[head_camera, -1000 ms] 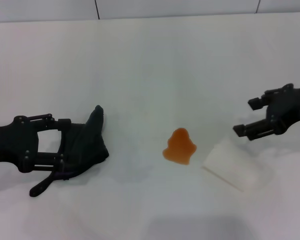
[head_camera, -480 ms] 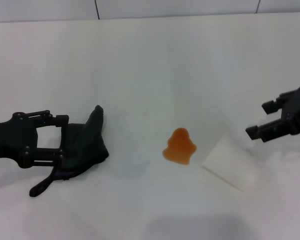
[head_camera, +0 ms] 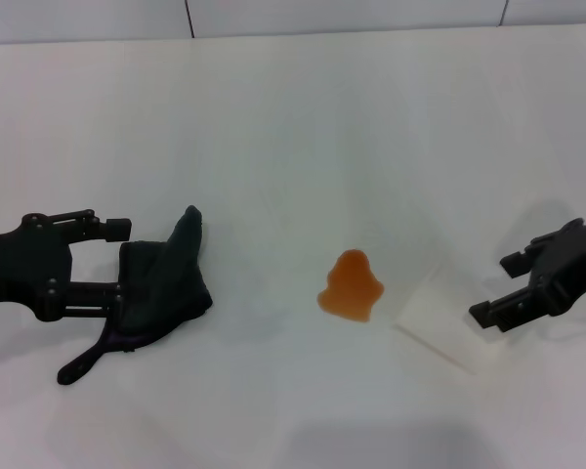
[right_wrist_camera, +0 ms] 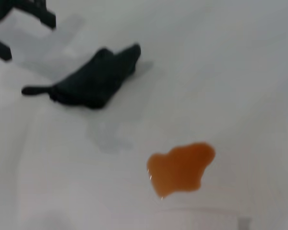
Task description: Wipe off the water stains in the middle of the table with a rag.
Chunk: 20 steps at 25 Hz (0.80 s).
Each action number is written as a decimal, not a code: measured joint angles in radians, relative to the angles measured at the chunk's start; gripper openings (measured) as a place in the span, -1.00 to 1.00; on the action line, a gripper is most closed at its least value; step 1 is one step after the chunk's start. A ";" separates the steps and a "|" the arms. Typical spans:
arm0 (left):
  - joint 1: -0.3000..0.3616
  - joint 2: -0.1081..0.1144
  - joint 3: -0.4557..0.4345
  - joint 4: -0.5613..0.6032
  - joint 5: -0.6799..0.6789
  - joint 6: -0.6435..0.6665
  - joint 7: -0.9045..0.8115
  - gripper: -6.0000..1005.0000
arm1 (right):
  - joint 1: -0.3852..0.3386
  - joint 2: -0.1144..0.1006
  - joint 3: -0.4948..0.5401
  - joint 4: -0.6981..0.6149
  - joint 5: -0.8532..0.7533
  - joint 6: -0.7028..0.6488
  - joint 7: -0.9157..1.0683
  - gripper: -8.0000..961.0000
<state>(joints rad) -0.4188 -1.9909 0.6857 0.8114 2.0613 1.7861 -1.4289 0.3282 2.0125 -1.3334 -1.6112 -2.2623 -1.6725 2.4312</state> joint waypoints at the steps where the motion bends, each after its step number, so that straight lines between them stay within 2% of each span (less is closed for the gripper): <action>1: 0.000 0.000 0.000 0.000 0.000 -0.001 0.000 0.74 | 0.002 0.000 -0.013 0.004 -0.005 0.006 0.006 0.72; 20: -0.008 0.001 0.000 0.000 0.000 -0.015 0.005 0.74 | -0.002 0.001 -0.105 0.009 -0.021 0.077 0.063 0.72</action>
<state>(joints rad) -0.4264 -1.9895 0.6857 0.8115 2.0617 1.7710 -1.4236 0.3261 2.0136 -1.4389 -1.6020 -2.2835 -1.5958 2.4939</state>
